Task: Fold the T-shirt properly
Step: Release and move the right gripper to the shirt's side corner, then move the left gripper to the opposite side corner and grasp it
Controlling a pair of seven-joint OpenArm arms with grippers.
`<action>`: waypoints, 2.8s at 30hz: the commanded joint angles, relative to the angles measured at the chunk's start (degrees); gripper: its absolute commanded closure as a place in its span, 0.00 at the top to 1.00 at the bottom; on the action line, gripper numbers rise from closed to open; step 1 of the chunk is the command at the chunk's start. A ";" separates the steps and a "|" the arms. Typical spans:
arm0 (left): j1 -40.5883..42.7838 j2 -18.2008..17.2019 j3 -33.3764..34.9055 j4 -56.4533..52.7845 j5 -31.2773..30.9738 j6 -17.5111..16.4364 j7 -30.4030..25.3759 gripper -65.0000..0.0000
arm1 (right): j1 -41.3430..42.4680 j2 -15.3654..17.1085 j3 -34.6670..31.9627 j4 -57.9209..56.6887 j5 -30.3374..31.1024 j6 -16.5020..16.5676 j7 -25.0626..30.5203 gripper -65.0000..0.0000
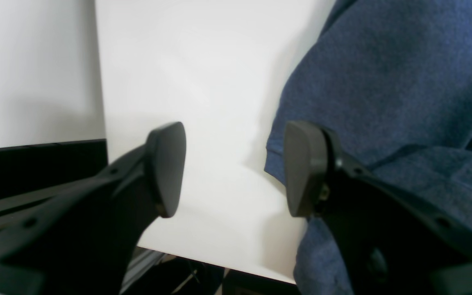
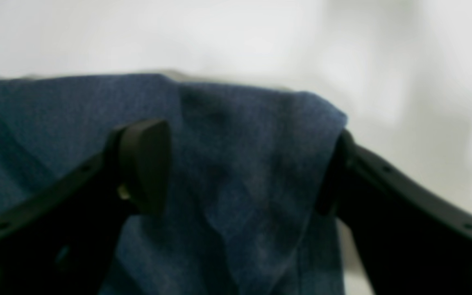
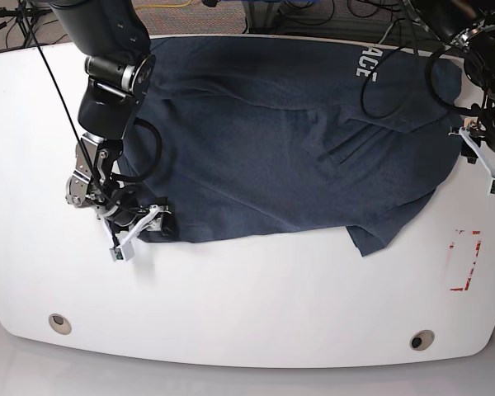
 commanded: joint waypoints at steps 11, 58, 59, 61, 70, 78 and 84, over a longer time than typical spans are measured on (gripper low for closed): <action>-6.01 -0.87 -0.97 -10.66 -0.17 0.10 -8.26 0.55 | 1.34 1.02 -2.02 0.78 -7.20 0.34 4.30 0.03; -28.16 4.49 8.08 -50.22 -0.34 1.02 -22.24 0.55 | -2.61 4.45 -2.20 5.44 -8.25 0.34 4.12 0.02; -28.16 4.58 8.26 -50.22 -0.26 1.02 -22.24 0.55 | -2.61 4.45 -2.20 5.44 -8.25 0.34 4.12 0.02; -28.07 4.67 8.43 -50.22 -0.17 1.02 -22.24 0.54 | -2.61 4.45 -2.20 5.44 -8.25 0.34 4.12 0.02; -27.10 4.58 8.43 -50.22 -0.08 5.50 -22.32 0.54 | -2.70 4.45 -2.20 5.44 -8.25 0.34 4.21 0.02; -25.79 2.82 8.52 -49.86 -0.26 6.03 -22.32 0.55 | -2.70 4.45 -2.20 5.44 -8.25 0.34 4.12 0.02; -25.70 0.71 11.16 -50.04 -0.43 6.03 -22.41 0.55 | -3.31 4.45 -2.20 5.44 -8.25 0.34 4.12 0.02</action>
